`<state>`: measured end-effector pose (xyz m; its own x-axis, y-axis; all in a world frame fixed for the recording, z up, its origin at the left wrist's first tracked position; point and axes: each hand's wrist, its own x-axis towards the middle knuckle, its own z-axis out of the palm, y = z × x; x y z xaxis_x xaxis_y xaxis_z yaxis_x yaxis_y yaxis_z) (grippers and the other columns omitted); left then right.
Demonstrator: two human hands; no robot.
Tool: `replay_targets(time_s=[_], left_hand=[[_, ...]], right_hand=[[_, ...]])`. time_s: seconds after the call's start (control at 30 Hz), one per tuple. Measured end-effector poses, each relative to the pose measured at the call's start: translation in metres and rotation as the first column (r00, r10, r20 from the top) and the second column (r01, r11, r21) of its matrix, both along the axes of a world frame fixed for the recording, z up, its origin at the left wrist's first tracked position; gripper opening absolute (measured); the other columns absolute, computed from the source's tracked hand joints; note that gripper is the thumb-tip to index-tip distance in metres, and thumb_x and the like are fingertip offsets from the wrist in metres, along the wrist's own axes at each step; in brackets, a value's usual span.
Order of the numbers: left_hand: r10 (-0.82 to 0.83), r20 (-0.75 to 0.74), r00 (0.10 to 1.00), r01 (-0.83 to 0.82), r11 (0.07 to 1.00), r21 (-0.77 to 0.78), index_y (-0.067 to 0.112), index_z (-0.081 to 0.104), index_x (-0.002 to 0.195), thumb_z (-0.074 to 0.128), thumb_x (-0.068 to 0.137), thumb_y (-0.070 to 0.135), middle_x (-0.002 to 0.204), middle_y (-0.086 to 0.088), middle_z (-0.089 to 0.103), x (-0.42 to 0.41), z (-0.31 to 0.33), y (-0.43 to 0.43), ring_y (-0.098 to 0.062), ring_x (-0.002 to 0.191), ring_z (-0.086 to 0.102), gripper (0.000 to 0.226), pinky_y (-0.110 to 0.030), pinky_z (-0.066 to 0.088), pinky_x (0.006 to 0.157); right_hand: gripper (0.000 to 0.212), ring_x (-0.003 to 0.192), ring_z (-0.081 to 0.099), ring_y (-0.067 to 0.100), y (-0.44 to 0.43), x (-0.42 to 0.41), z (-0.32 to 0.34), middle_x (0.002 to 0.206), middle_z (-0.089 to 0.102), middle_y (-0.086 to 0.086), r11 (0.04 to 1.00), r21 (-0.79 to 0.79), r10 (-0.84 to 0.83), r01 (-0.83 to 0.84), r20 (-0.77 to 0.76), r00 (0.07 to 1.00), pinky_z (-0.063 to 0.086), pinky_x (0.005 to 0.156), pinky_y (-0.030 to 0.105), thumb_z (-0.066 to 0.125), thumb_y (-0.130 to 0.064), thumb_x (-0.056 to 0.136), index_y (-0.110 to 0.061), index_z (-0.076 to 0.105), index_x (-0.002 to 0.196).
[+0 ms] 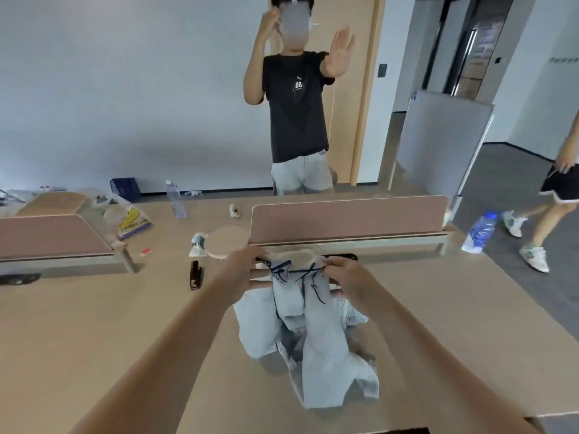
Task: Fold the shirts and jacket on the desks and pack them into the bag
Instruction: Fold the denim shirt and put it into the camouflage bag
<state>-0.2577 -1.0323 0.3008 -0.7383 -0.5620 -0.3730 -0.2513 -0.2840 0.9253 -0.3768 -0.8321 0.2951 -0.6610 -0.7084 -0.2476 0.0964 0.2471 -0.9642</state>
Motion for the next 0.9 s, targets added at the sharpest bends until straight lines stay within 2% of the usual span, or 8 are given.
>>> replay_targets(time_s=[0.1, 0.3, 0.4, 0.5, 0.57, 0.67, 0.8, 0.9], left_hand=[[0.042, 0.096, 0.994, -0.032, 0.993, -0.112, 0.007, 0.057, 0.1, 0.065, 0.094, 0.022, 0.092, -0.014, 0.061, 0.0, -0.021, 0.008, -0.031, 0.085, 0.067, 0.018, -0.043, 0.061, 0.074], [0.254, 0.094, 0.963, -0.204, 0.908, -0.366, 0.015, 0.056, 0.08, 0.04, 0.084, -0.012, 0.072, -0.004, 0.046, 0.012, -0.028, 0.004, -0.018, 0.062, 0.042, 0.031, -0.032, 0.038, 0.063], [0.285, 0.092, 0.954, -0.226, 0.887, -0.401, 0.015, 0.055, 0.076, 0.036, 0.082, -0.015, 0.068, -0.005, 0.043, 0.019, -0.021, -0.007, -0.018, 0.059, 0.039, 0.037, -0.029, 0.032, 0.054], [0.3, 0.056, 0.952, -0.251, 0.873, -0.419, 0.015, 0.057, 0.074, 0.036, 0.079, -0.019, 0.074, -0.005, 0.051, 0.021, -0.013, -0.013, -0.017, 0.063, 0.044, 0.039, -0.023, 0.035, 0.048], [0.29, 0.044, 0.956, -0.247, 0.878, -0.411, 0.015, 0.058, 0.074, 0.037, 0.077, -0.02, 0.076, -0.004, 0.054, 0.021, -0.012, -0.016, -0.018, 0.066, 0.047, 0.041, -0.023, 0.036, 0.049], [0.261, 0.043, 0.964, -0.22, 0.881, -0.42, 0.016, 0.061, 0.075, 0.039, 0.078, -0.02, 0.081, -0.004, 0.056, 0.021, -0.012, -0.021, -0.017, 0.068, 0.048, 0.042, -0.021, 0.037, 0.049], [0.218, 0.019, 0.976, -0.193, 0.899, -0.394, 0.017, 0.064, 0.081, 0.046, 0.081, -0.017, 0.082, -0.004, 0.057, 0.02, -0.01, -0.025, -0.017, 0.067, 0.05, 0.038, -0.02, 0.037, 0.044], [0.198, -0.016, 0.98, -0.19, 0.911, -0.366, 0.019, 0.067, 0.084, 0.05, 0.08, -0.012, 0.087, -0.005, 0.062, 0.025, -0.012, -0.03, -0.02, 0.072, 0.053, 0.036, -0.022, 0.04, 0.05]], right_hand=[[0.024, 0.096, 0.072, 0.017, -0.011, 0.0, -0.028, 0.103, 0.075, 0.005, 0.981, -0.003, 0.194, -0.194, 0.029, 0.98, 0.061, 0.084, 0.031, 0.061, -0.003, 0.092, -0.015, 0.075, 0.106], [0.01, 0.101, 0.071, 0.018, -0.035, -0.008, -0.064, 0.1, 0.073, -0.006, 0.883, 0.085, 0.461, -0.462, 0.032, 0.887, 0.059, 0.089, 0.031, 0.07, -0.016, 0.09, -0.013, 0.076, 0.098], [0.013, 0.08, 0.071, 0.02, -0.039, -0.025, -0.072, 0.087, 0.075, 0.007, 0.967, 0.026, 0.252, -0.254, 0.048, 0.967, 0.056, 0.067, 0.023, 0.064, -0.016, 0.094, -0.006, 0.072, 0.096], [0.014, 0.068, 0.059, 0.021, -0.049, -0.043, -0.083, 0.075, 0.066, 0.005, 0.987, 0.157, 0.011, 0.017, -0.178, 0.984, 0.05, 0.064, 0.032, 0.064, -0.026, 0.091, -0.013, 0.065, 0.089], [0.021, 0.066, 0.057, 0.021, -0.058, -0.043, -0.085, 0.074, 0.06, 0.003, 0.966, 0.26, 0.065, -0.009, -0.209, 0.976, 0.049, 0.064, 0.037, 0.064, -0.036, 0.087, -0.017, 0.058, 0.091], [0.045, 0.075, 0.064, 0.018, -0.068, -0.042, -0.087, 0.085, 0.064, 0.004, 0.982, 0.182, 0.04, -0.047, 0.038, 0.998, 0.059, 0.071, 0.035, 0.074, -0.049, 0.082, -0.01, 0.06, 0.101], [0.038, 0.097, 0.069, 0.026, -0.075, -0.032, -0.083, 0.106, 0.073, 0.01, 0.976, 0.204, 0.044, -0.075, 0.152, 0.987, 0.057, 0.089, 0.046, 0.081, -0.04, 0.08, -0.016, 0.068, 0.106], [0.021, 0.063, 0.058, 0.015, -0.078, -0.016, -0.066, 0.087, 0.069, 0.009, 0.976, 0.199, 0.054, -0.094, 0.2, 0.978, 0.047, 0.055, 0.025, 0.067, -0.013, 0.093, -0.01, 0.065, 0.114]])
